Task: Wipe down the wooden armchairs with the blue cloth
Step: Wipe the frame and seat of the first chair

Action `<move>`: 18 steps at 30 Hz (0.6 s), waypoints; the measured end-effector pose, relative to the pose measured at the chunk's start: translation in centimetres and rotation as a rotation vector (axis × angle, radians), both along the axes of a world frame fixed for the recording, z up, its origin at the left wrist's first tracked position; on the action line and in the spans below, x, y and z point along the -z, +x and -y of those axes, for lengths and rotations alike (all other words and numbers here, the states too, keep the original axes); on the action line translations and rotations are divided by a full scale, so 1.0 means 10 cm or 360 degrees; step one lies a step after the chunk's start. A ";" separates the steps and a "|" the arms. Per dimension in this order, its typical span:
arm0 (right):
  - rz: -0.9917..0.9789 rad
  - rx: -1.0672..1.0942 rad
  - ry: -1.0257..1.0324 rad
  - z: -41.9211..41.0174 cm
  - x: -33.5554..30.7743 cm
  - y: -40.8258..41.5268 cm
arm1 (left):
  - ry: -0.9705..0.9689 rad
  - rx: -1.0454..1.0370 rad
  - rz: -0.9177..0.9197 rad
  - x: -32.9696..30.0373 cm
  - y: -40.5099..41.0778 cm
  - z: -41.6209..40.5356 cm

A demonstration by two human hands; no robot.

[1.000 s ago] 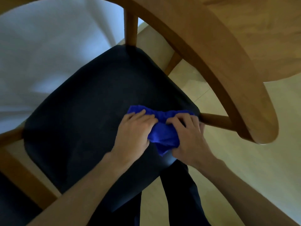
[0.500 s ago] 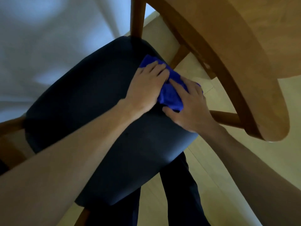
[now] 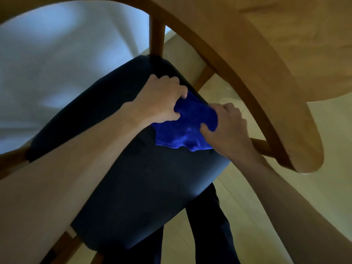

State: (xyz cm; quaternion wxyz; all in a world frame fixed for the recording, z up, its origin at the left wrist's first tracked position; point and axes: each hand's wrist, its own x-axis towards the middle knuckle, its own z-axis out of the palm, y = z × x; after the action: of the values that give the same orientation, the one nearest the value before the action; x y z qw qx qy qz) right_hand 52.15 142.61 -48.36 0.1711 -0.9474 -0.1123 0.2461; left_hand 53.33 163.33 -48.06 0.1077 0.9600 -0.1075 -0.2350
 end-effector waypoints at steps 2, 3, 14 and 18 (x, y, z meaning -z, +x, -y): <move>0.0185 -0.0174 -0.0015 -0.01 -0.08 -0.12 | 0.0024 0.0013 0.0029 -0.05 -0.15 -0.04; 0.0226 -0.0251 0.0001 -0.01 -0.12 -0.18 | 0.0017 0.0023 0.0006 -0.07 -0.24 -0.06; 0.0116 -0.0237 0.0584 -0.71 -1.01 0.27 | -0.0497 -0.0710 0.0310 -1.00 -0.36 -0.77; 0.0407 -0.0416 0.0688 -1.00 -1.23 0.43 | -0.0343 -0.0744 0.0626 -1.21 -0.48 -1.00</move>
State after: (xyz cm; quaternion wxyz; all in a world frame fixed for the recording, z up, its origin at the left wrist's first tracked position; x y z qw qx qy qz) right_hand 56.47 152.59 -36.09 0.3204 -0.8898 -0.3041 0.1148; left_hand 48.51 173.28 -36.00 0.2369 0.9688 0.0730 -0.0011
